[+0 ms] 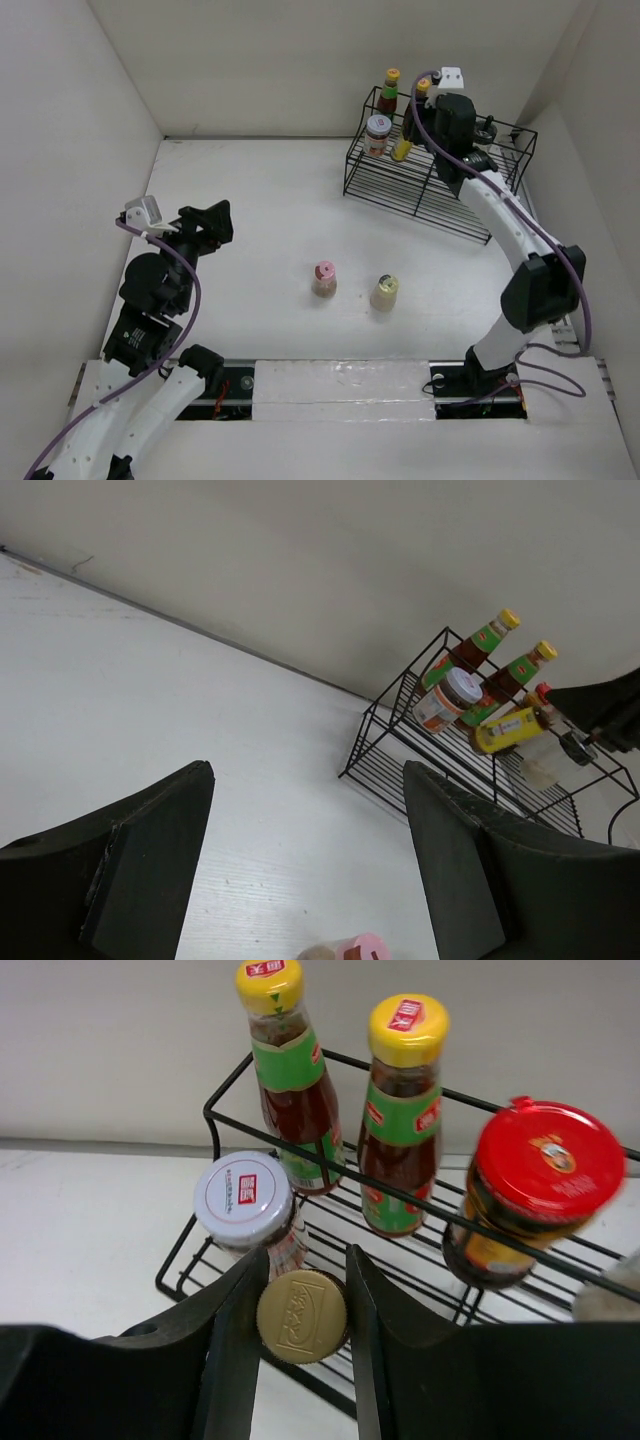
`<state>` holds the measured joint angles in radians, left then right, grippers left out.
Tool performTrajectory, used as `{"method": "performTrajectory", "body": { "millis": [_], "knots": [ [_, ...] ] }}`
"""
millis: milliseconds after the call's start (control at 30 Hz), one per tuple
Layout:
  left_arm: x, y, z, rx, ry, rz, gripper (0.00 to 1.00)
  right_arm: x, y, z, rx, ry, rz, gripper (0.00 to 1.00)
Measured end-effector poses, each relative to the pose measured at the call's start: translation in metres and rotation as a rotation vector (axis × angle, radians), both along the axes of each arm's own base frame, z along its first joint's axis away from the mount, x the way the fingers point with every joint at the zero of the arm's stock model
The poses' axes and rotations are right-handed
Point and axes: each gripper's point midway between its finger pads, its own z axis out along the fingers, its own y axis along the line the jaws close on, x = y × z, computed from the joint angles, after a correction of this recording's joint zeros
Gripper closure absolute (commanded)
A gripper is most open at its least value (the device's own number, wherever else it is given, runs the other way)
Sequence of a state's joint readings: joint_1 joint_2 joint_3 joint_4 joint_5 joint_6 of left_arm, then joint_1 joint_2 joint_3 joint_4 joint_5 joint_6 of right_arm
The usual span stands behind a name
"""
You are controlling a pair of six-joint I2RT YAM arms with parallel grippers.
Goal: Organize the condiment bottles
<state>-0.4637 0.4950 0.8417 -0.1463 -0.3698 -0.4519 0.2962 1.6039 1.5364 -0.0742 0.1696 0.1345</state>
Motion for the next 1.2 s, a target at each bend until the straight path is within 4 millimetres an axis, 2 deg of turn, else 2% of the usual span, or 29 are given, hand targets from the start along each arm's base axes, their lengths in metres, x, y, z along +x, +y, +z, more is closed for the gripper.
{"method": "performTrajectory", "body": {
  "millis": [133, 233, 300, 533, 633, 867, 967, 1000, 1133, 1200],
  "knots": [
    [-0.002, 0.001, 0.002, -0.002, -0.007, 0.000, 0.28, 0.031, 0.012, -0.024, -0.039, 0.051, 0.022, 0.80],
    [-0.002, 0.001, 0.002, -0.003, -0.009, 0.000, 0.28, 0.043, 0.016, -0.036, -0.060, 0.078, 0.030, 0.80],
    [-0.002, 0.001, 0.002, -0.003, -0.009, 0.000, 0.28, 0.045, 0.016, -0.038, -0.068, 0.086, 0.031, 0.82],
    [-0.002, 0.001, 0.002, -0.003, -0.009, 0.000, 0.28, 0.045, 0.010, -0.018, -0.106, 0.076, 0.011, 0.82],
    [-0.002, 0.001, 0.002, -0.003, -0.009, 0.000, 0.28, 0.045, 0.008, -0.016, -0.118, 0.078, 0.004, 0.82],
    [-0.002, 0.001, 0.002, -0.002, -0.009, 0.000, 0.27, 0.049, 0.007, -0.043, -0.148, 0.149, 0.004, 0.82],
    [-0.002, 0.001, 0.002, -0.003, -0.009, 0.000, 0.27, 0.052, 0.008, -0.042, -0.146, 0.144, 0.005, 0.68],
    [-0.002, 0.001, 0.002, -0.002, -0.009, 0.000, 0.27, 0.052, 0.008, -0.043, -0.147, 0.146, 0.005, 0.56],
    [-0.002, 0.001, 0.002, -0.002, -0.009, 0.001, 0.23, 0.052, 0.009, -0.041, -0.147, 0.141, 0.009, 0.29],
    [-0.002, 0.001, 0.002, -0.002, -0.009, 0.001, 0.22, 0.051, 0.009, -0.037, -0.148, 0.134, 0.013, 0.22]
  ]
}}
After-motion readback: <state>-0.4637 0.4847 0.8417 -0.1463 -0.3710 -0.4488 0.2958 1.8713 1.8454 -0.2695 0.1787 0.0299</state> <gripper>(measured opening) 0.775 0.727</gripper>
